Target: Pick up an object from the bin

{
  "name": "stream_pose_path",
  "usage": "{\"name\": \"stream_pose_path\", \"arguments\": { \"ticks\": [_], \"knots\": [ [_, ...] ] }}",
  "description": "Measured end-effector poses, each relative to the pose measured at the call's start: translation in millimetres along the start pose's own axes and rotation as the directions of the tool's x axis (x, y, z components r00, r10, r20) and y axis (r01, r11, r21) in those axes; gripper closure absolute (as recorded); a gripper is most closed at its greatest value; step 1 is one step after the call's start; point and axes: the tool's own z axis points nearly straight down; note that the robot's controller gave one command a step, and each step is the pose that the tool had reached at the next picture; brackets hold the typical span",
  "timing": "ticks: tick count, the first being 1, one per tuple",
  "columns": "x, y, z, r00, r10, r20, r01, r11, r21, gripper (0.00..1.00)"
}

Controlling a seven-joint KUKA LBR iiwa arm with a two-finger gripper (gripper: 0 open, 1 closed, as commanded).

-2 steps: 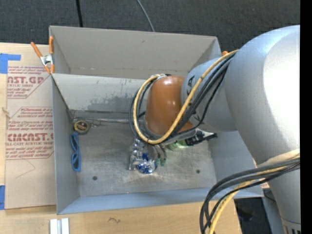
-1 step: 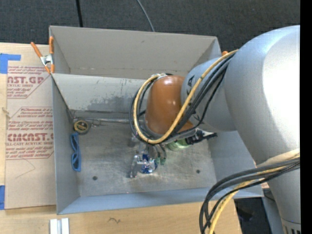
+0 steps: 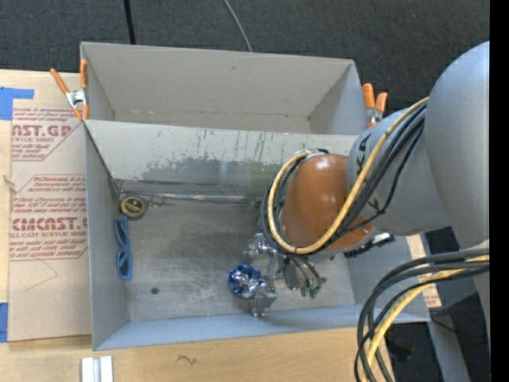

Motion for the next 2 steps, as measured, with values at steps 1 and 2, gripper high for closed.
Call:
{"name": "stream_pose_path", "arguments": {
  "ticks": [1,2],
  "knots": [
    [-0.2,2.4,0.1,1.000,-0.003,-0.003,0.003,1.000,-0.001,1.00],
    [-9.9,30.5,-155.8,0.957,-0.290,0.007,0.290,0.957,-0.001,1.00]
  ]
}}
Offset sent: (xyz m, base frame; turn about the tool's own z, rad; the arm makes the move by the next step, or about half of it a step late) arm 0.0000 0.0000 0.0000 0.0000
